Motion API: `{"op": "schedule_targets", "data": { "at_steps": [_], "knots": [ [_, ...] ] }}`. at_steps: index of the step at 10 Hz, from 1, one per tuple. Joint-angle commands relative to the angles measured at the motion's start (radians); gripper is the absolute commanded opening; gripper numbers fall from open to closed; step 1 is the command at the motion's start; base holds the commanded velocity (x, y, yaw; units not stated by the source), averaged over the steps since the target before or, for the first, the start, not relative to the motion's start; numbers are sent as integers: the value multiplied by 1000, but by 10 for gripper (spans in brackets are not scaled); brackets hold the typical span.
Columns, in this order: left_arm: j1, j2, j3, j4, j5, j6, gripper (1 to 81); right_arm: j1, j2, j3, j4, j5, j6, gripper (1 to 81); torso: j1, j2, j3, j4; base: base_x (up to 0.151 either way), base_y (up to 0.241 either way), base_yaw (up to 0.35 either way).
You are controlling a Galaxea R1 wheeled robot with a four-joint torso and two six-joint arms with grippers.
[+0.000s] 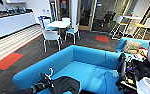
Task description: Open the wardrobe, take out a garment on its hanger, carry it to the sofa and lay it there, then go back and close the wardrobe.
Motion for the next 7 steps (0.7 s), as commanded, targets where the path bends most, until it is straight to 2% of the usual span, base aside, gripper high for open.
{"op": "schedule_targets", "data": {
  "at_steps": [1, 4, 5, 7],
  "knots": [
    [-72, 8, -67, 73, -13, 16, 10, -2, -5, -2, -13, -50, -5, 811, 0, 0, 0, 0, 0, 0, 0],
    [-35, 42, -144, 86, -14, 17, 10, -2, -3, -2, -14, -50, -5, 811, 0, 0, 0, 0, 0, 0, 0],
    [-22, 45, -149, 89, -11, 19, 811, -3, -3, -2, -14, -49, -5, 811, 0, 0, 0, 0, 0, 0, 0],
    [7, 47, -155, 89, -10, 31, 811, -3, -3, -2, -14, -49, -5, 811, 0, 0, 0, 0, 0, 0, 0]
  ]
}}
